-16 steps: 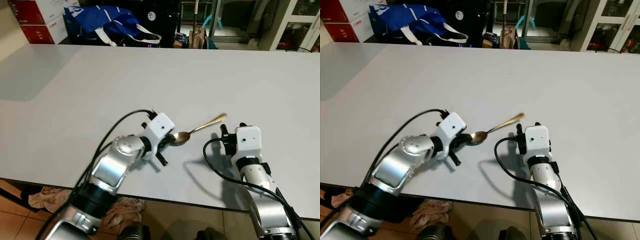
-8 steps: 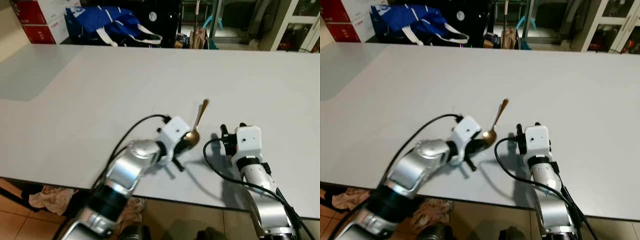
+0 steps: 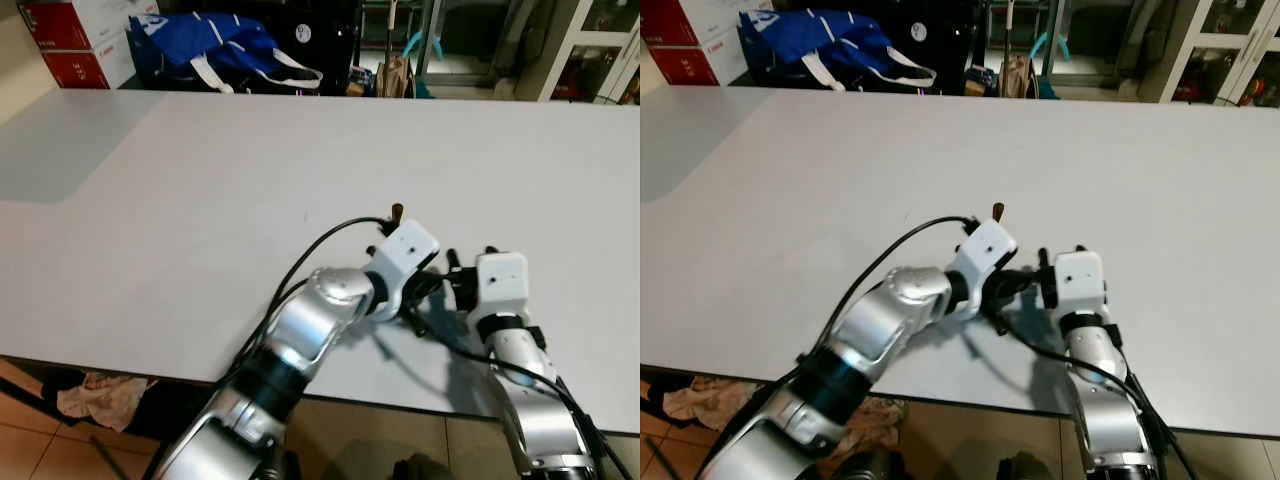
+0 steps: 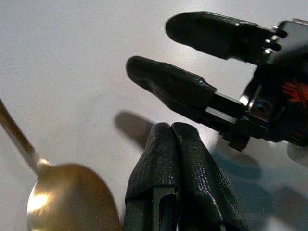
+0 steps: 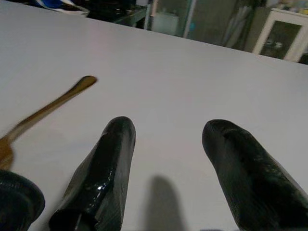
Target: Setting the table
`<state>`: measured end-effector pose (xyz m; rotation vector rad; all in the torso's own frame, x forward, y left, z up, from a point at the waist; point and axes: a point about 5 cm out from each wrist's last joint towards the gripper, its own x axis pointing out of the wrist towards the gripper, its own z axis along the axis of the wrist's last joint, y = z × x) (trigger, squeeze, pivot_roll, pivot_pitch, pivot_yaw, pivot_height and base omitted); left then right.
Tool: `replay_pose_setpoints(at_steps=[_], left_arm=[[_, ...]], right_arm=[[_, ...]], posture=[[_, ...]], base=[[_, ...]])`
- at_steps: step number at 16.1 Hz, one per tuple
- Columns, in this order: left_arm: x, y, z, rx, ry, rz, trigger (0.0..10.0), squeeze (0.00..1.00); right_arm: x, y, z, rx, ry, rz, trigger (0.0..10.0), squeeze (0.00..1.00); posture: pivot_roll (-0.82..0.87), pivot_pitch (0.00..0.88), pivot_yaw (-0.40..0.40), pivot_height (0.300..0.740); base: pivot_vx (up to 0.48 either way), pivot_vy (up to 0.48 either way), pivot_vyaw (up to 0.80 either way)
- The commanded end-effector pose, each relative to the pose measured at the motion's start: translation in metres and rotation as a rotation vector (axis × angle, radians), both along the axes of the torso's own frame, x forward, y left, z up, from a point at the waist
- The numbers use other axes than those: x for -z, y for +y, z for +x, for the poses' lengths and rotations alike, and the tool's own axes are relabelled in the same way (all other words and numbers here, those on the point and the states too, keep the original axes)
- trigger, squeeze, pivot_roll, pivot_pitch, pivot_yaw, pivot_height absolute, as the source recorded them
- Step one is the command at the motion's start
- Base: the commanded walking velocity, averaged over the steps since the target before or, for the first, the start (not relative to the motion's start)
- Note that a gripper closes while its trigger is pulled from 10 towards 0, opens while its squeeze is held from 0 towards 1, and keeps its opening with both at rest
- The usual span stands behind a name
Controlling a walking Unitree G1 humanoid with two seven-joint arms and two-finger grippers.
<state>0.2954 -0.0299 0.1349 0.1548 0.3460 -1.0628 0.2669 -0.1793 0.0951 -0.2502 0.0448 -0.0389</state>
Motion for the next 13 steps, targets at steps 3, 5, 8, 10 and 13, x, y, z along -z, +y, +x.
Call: replay_pose_setpoints(at_steps=[3,5,8,10,13], left_arm=[[-0.015,0.008,0.013,-0.043,-0.050,-0.040,10.0,0.00],[-0.015,0.026,0.020,-0.101,-0.084,-0.040,10.0,0.00],[-0.030,0.061,0.023,-0.232,-0.334,-0.141,10.0,0.00],[-0.029,0.096,0.026,-0.429,-0.426,-0.164,10.0,0.00],[-0.008,0.151,0.019,-0.696,-0.440,-0.148,10.0,0.00]], right_arm=[[0.003,0.003,-0.001,-0.006,0.016,-0.003,10.0,0.00],[0.003,0.005,-0.002,-0.008,0.013,0.001,10.0,0.00],[0.000,0.005,-0.001,-0.001,-0.013,0.016,10.0,0.00],[-0.003,0.004,-0.001,0.022,-0.041,0.052,10.0,0.00],[-0.005,0.001,-0.003,0.063,-0.083,0.114,10.0,0.00]], posture=[[-0.08,0.000,0.051,0.697],[-0.07,0.000,0.051,0.697],[-0.06,0.000,0.057,0.697],[-0.05,0.000,0.058,0.697],[-0.03,0.000,0.045,0.697]], base=[[0.000,0.000,0.00],[0.000,0.000,0.00],[0.000,0.000,0.00],[0.000,0.000,0.00],[0.000,0.000,0.00]])
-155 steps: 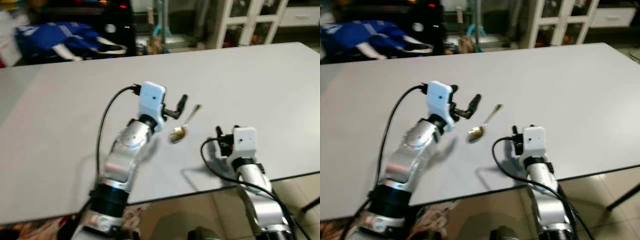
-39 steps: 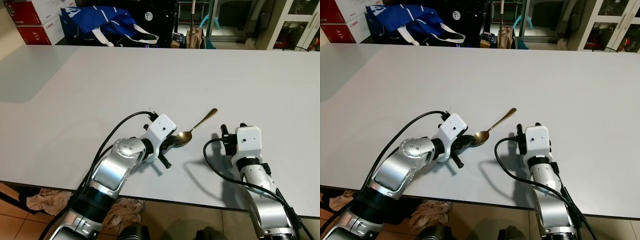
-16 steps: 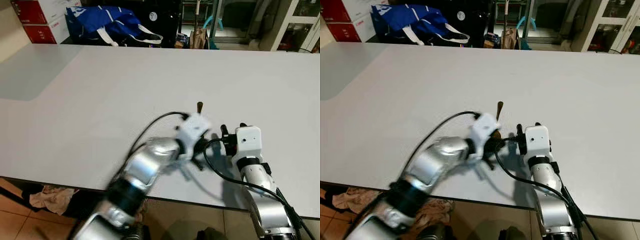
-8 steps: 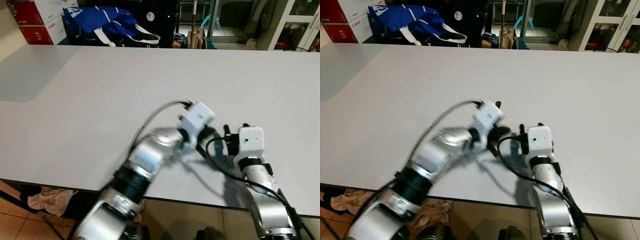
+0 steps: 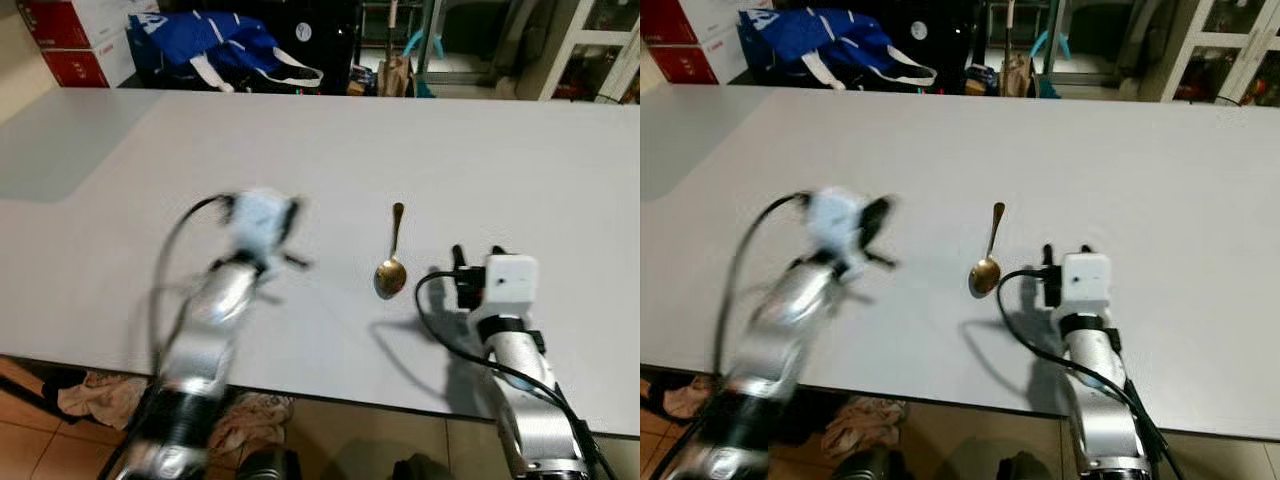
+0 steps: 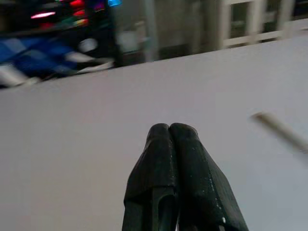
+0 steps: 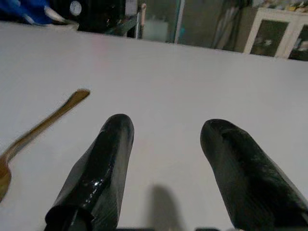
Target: Setting the table
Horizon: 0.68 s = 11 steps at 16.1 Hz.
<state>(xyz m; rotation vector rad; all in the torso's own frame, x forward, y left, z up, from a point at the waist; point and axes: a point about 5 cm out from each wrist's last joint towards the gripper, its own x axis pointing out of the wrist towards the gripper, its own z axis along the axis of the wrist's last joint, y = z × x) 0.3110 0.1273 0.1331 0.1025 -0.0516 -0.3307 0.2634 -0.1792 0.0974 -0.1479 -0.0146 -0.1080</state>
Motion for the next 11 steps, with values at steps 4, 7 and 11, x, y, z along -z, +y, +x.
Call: replay_pose_setpoints(at_steps=[4,7,11], left_arm=[[0.027,0.004,-0.020,0.010,0.069,-0.003,10.0,0.00],[0.015,-0.012,-0.017,0.063,0.043,-0.039,10.0,0.00],[0.010,-0.016,-0.011,0.084,0.047,-0.059,10.0,0.00]], right_arm=[[-0.005,0.001,-0.002,0.000,-0.057,0.013,10.0,0.00],[-0.005,-0.004,0.001,0.019,-0.055,0.004,10.0,0.00],[-0.006,-0.006,0.002,0.039,-0.064,0.010,10.0,0.00]], posture=[[-0.03,0.000,0.044,0.697],[-0.03,0.000,0.041,0.697],[-0.04,0.000,0.043,0.697]], base=[[0.000,0.000,0.00],[0.000,0.000,0.00],[0.000,0.382,-0.19]])
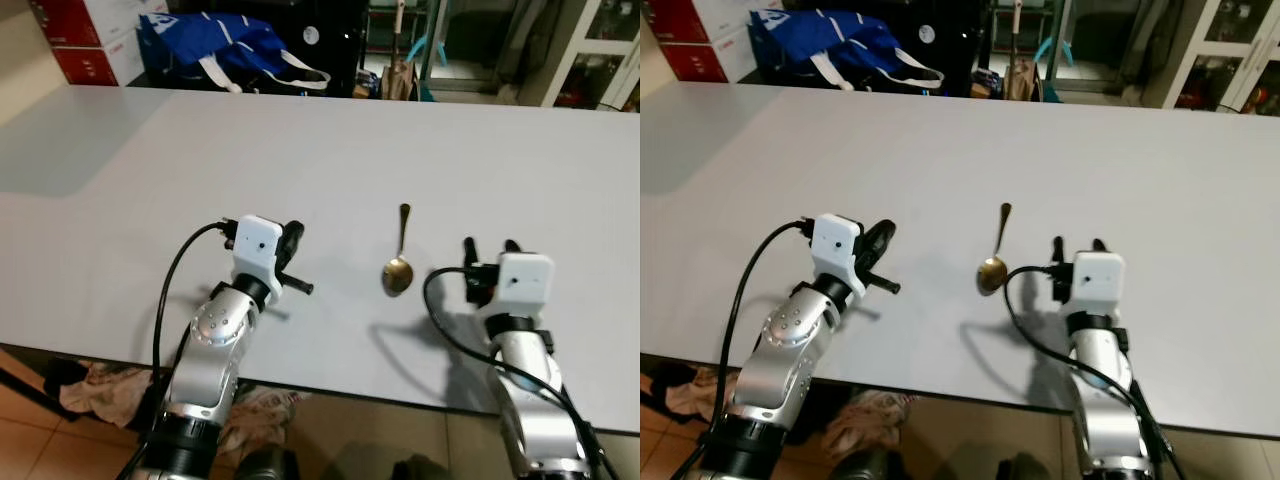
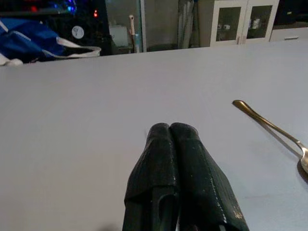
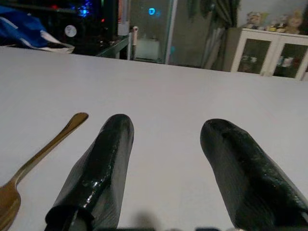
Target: Setting the table
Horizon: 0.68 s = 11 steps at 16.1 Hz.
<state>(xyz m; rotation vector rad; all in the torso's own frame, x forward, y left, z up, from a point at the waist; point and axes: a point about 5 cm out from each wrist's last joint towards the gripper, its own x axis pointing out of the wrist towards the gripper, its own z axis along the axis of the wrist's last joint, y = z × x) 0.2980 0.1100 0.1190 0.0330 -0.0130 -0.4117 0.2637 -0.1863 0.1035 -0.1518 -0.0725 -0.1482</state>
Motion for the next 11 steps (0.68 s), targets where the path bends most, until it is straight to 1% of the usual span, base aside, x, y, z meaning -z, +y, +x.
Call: replay_pose_setpoints(at_steps=[1,2,4,9,10,11], left_arm=[[-0.0057,0.0002,0.0030,0.008,-0.005,-0.009,10.0,0.00],[-0.0069,-0.0010,0.0030,0.011,-0.006,-0.012,10.0,0.00],[-0.0079,-0.0021,0.0020,0.007,-0.014,-0.009,10.0,0.00],[-0.0097,-0.0039,0.0012,-0.012,-0.016,0.002,10.0,0.00],[-0.0096,-0.0040,0.0014,-0.016,-0.012,-0.001,10.0,0.00],[-0.0098,-0.0040,0.0017,-0.022,-0.010,-0.003,10.0,0.00]], right_arm=[[0.0004,-0.0002,0.0015,0.007,0.001,0.013,10.0,0.00],[0.0004,-0.0005,0.0013,0.006,0.001,0.004,10.0,0.00],[0.0005,0.0000,0.0016,0.001,0.000,-0.005,10.0,0.00],[0.0026,0.0013,0.0030,-0.005,0.014,-0.008,10.0,0.00],[0.0026,0.0014,0.0031,-0.006,0.016,-0.009,10.0,0.00],[0.0027,0.0016,0.0032,-0.007,0.016,-0.010,10.0,0.00]], posture=[[-0.04,0.000,0.045,0.697],[-0.04,0.000,0.046,0.697],[-0.04,0.000,0.046,0.697],[-0.03,0.000,0.043,0.697],[-0.03,0.000,0.043,0.697],[-0.03,0.000,0.043,0.697]], base=[[0.000,0.446,-0.73],[0.000,0.442,-0.66],[0.000,0.435,0.00],[-0.397,0.269,0.00],[-0.420,0.000,0.00],[-0.416,0.244,0.00]])
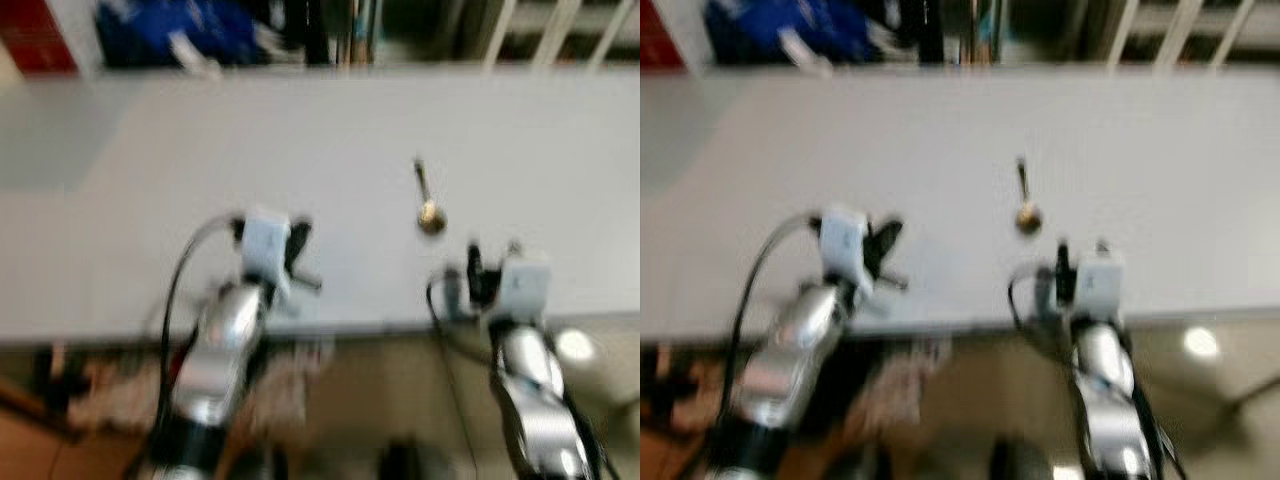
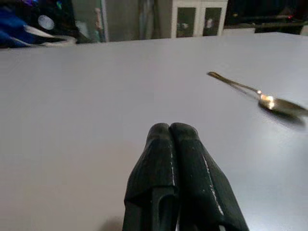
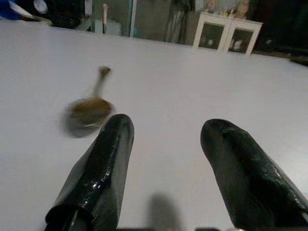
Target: Setting the table
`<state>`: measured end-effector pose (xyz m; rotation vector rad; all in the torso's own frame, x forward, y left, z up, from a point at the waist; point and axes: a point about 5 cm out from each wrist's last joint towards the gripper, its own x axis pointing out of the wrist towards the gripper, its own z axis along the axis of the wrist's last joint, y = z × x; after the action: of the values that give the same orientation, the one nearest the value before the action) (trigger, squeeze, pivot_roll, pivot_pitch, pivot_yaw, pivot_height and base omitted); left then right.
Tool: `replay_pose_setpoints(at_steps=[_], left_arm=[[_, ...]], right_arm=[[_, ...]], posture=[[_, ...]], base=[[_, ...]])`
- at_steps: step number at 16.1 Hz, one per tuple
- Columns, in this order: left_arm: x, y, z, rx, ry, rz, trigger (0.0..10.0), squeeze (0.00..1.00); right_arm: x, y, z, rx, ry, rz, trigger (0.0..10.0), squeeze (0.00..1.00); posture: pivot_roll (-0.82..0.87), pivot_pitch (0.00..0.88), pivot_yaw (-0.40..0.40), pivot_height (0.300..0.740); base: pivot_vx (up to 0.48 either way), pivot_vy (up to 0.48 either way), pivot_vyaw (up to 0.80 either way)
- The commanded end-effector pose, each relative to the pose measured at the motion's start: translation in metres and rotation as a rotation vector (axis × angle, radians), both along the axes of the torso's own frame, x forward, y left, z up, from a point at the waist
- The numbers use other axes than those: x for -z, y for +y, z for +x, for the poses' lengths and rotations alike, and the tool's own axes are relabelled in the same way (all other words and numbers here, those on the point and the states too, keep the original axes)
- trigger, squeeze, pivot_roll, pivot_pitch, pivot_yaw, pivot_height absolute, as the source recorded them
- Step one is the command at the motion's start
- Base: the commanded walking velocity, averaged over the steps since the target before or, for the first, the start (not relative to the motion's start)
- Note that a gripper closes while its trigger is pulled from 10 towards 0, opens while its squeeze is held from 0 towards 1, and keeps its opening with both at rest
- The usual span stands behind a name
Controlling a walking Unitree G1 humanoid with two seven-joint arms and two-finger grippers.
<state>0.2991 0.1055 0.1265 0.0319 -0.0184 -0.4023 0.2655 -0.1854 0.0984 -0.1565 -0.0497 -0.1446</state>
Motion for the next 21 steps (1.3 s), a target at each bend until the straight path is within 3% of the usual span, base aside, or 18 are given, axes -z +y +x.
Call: replay_pose_setpoints(at_steps=[1,5,9,12,17,21], left_arm=[[-0.003,0.001,0.002,-0.028,-0.003,-0.004,10.0,0.00],[-0.001,0.000,0.004,-0.039,-0.003,0.022,10.0,0.00],[0.000,-0.002,0.007,-0.050,0.011,0.030,10.0,0.00],[-0.002,-0.003,0.011,-0.061,-0.015,0.077,10.0,0.00],[-0.001,-0.005,0.014,-0.062,-0.005,0.070,10.0,0.00],[-0.001,-0.003,0.018,-0.102,0.015,0.025,10.0,0.00]], right_arm=[[-0.002,0.001,0.002,-0.006,-0.007,-0.008,10.0,0.00],[-0.002,0.002,0.003,-0.020,-0.003,-0.018,10.0,0.00],[-0.003,0.004,0.002,-0.027,-0.005,-0.011,10.0,0.00],[-0.001,0.002,0.000,-0.018,0.004,-0.014,10.0,0.00],[0.001,0.000,0.001,-0.016,0.016,-0.013,10.0,0.00],[0.000,0.002,0.004,-0.027,0.014,-0.012,10.0,0.00]], posture=[[-0.03,0.000,0.043,0.697],[-0.03,0.000,0.043,0.697],[-0.03,0.000,0.043,0.697],[-0.04,0.000,0.043,0.697],[-0.03,0.000,0.040,0.697],[-0.03,0.000,0.036,0.697]], base=[[-0.409,0.259,0.00],[-0.355,0.320,0.00],[0.000,0.435,0.30],[0.000,0.000,0.00],[0.000,0.000,0.00],[0.000,0.480,0.00]])
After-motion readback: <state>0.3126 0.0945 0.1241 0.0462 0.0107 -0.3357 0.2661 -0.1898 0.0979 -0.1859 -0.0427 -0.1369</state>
